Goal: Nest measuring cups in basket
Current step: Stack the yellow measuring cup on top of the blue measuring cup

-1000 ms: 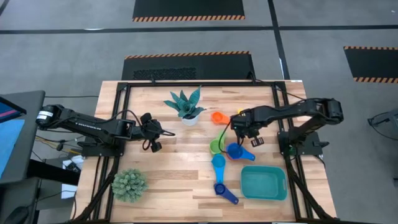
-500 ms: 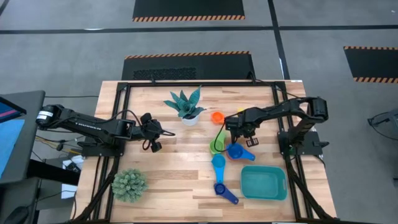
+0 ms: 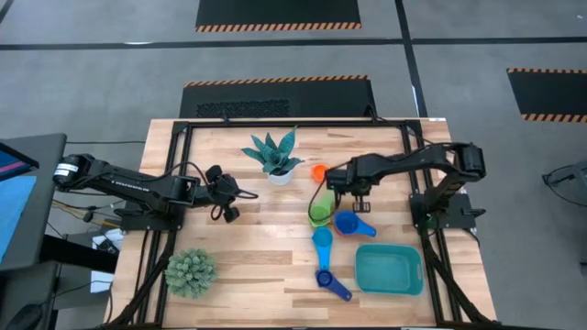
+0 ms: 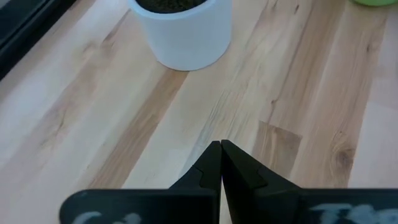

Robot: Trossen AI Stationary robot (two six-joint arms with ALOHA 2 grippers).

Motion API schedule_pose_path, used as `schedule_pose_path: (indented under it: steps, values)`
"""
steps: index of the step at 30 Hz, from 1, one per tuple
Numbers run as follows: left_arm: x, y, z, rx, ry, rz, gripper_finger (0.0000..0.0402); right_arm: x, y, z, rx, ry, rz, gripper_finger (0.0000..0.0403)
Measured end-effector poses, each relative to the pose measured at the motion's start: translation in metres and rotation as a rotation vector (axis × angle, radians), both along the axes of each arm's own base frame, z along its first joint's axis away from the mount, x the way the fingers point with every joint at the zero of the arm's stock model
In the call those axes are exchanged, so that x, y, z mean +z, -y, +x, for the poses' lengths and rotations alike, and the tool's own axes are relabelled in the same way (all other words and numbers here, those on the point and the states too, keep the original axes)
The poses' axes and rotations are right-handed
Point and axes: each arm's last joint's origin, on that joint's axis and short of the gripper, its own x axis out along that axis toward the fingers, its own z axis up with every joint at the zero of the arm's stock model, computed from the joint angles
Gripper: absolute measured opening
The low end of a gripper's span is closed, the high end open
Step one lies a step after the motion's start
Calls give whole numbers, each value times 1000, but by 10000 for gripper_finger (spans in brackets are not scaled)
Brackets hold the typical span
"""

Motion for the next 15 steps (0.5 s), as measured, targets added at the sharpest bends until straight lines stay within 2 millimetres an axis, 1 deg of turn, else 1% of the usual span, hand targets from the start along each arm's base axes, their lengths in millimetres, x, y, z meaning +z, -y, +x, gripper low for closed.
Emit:
schedule_pose_path:
  steps: [3,5,7,11,15]
  values:
    - [0,0,0,26,13,-20,0,30,3,2,-154,101,24,28]
    - [0,0,0,39,19,-26,0,49,2,2,-272,198,100,28]
    - [0,-1,0,65,27,-20,0,62,0,1,-383,282,193,28]
    - [1,-2,-1,119,44,8,0,78,-12,-3,-588,396,316,28]
    - [1,-3,-1,134,50,11,0,83,-30,-6,-776,419,348,28]
